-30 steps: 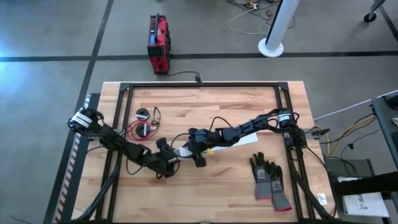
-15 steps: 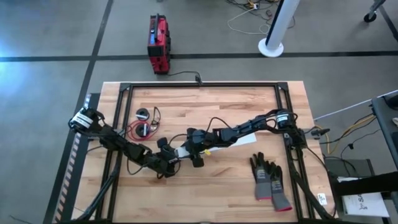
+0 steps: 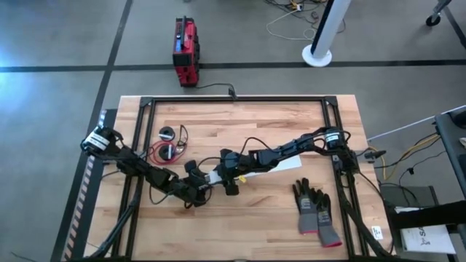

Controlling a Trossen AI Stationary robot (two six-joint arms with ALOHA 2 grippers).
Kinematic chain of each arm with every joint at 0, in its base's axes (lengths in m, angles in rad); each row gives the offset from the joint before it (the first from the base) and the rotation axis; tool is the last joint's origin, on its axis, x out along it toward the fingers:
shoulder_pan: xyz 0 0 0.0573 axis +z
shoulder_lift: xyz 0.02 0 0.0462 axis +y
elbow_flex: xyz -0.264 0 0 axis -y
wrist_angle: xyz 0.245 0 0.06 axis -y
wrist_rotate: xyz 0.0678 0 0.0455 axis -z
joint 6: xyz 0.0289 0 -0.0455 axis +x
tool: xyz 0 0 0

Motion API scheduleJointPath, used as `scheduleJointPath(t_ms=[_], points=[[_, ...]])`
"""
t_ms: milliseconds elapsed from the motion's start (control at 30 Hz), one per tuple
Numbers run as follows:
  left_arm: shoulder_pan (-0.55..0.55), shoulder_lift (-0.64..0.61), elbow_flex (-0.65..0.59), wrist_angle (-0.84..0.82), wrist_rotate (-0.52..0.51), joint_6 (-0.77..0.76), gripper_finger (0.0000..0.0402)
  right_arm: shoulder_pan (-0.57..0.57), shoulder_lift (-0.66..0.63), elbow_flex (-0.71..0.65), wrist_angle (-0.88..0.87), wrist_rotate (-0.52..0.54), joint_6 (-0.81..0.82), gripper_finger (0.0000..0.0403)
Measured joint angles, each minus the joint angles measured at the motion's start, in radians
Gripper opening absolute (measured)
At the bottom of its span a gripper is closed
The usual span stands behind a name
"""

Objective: Ziptie cables
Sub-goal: Close the white cable duct lid

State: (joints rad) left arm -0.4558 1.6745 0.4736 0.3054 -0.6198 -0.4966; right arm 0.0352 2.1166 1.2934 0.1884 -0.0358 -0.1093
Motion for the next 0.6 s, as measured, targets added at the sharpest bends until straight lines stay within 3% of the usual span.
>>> scheduleJointPath(t_ms=[233,600], points=[[0.010,0.000,-0.001,0.011,0.000,0.013,0.0223,-0.003,0.012,-0.004,0.051,-0.094,-0.014,0.0222],[0.052,0.000,0.009,0.102,0.004,0.132,0.0237,0.004,0.019,-0.005,0.115,-0.105,-0.028,0.0221]])
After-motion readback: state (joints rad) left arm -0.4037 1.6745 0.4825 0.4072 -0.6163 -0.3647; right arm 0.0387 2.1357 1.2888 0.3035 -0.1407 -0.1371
